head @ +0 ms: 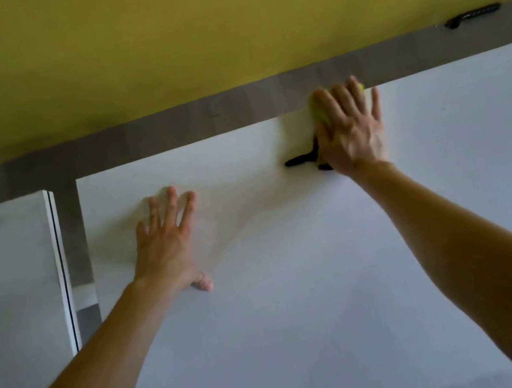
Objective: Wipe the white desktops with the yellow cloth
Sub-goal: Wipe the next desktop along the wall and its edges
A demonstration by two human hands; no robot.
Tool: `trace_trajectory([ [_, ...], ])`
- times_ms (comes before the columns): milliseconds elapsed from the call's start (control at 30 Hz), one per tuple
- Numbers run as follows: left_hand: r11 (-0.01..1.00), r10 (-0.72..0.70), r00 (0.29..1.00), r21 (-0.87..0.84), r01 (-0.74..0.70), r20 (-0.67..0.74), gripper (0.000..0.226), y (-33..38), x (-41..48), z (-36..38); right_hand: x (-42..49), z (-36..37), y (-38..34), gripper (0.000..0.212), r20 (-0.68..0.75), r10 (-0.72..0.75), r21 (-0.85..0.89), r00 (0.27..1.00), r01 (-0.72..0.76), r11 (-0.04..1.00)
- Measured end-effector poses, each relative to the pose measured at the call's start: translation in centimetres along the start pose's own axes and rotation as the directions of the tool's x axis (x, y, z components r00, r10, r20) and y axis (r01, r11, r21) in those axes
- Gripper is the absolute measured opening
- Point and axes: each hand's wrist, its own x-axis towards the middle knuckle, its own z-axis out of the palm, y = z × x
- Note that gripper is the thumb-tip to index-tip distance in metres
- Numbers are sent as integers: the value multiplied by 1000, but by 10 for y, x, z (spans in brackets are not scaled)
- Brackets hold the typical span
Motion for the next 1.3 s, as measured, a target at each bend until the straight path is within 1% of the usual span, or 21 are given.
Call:
trace_trajectory([
  [100,998,-46,999,48,45,17,179,12,1,-1,10,-33,101,60,57,170,-78,984,-166,983],
  [133,997,-59,998,49,58,26,179,18,1,0,11,-35,107,63,67,187,-90,980,-181,979],
  [200,996,-87,996,33,86,23,173,31,-2,2,6,-26,70,66,66,149,-75,987,-144,987],
  [267,994,-106,994,26,106,-2,162,46,-6,3,-6,-7,0,65,59,-69,-18,996,70,997],
  [333,994,-112,994,13,112,13,161,66,-10,0,-17,7,-68,64,94,-354,55,930,350,935],
  [367,993,-115,993,-1,115,26,162,78,-13,-2,-20,7,-88,66,125,-447,88,886,439,894],
  [467,993,-108,994,-40,107,-29,161,117,-11,-19,-8,5,-70,66,156,-551,121,820,538,834],
  [500,995,-87,995,-50,84,-55,163,127,-8,-27,-3,4,-49,64,133,-555,125,821,542,831],
  [567,999,-28,998,-38,26,-56,166,158,6,-39,7,-6,26,61,76,-447,105,891,439,892],
  [633,1000,-6,999,-24,5,-42,169,184,18,-45,19,-23,117,60,30,-215,39,976,214,976],
  [667,1000,-15,999,-8,15,-41,171,192,23,-46,23,-34,162,61,17,-95,19,995,95,995],
  [767,998,-34,998,58,38,-58,174,196,28,-44,29,-60,242,65,28,203,-17,979,-203,979],
  [833,998,-35,997,57,39,-67,174,192,28,-45,26,-54,222,65,15,268,-46,963,-267,962],
  [900,998,-40,996,46,44,-77,174,193,28,-46,14,-39,162,65,-23,191,-5,981,-191,982],
  [967,998,-39,996,42,43,-85,174,194,27,-45,-4,-21,83,64,-26,-61,88,998,63,994],
  [1033,996,-51,994,65,57,-95,171,194,26,-45,-22,-11,11,67,70,-312,121,948,302,945],
  [1100,994,-71,992,72,79,-109,169,193,25,-42,-26,-13,-18,69,135,-432,147,892,413,899],
  [1167,996,-70,991,41,75,-113,169,192,26,-43,-20,-11,6,67,118,-482,145,868,465,873],
  [1200,998,-61,993,24,64,-105,170,192,25,-43,-18,-12,31,67,103,-469,140,877,455,880],
  [1233,998,-56,993,5,57,-102,172,192,25,-44,-17,-16,61,66,82,-412,129,908,400,907],
  [1300,998,-56,993,-16,54,-101,173,191,24,-44,-9,-30,130,62,33,-203,71,979,201,977],
])
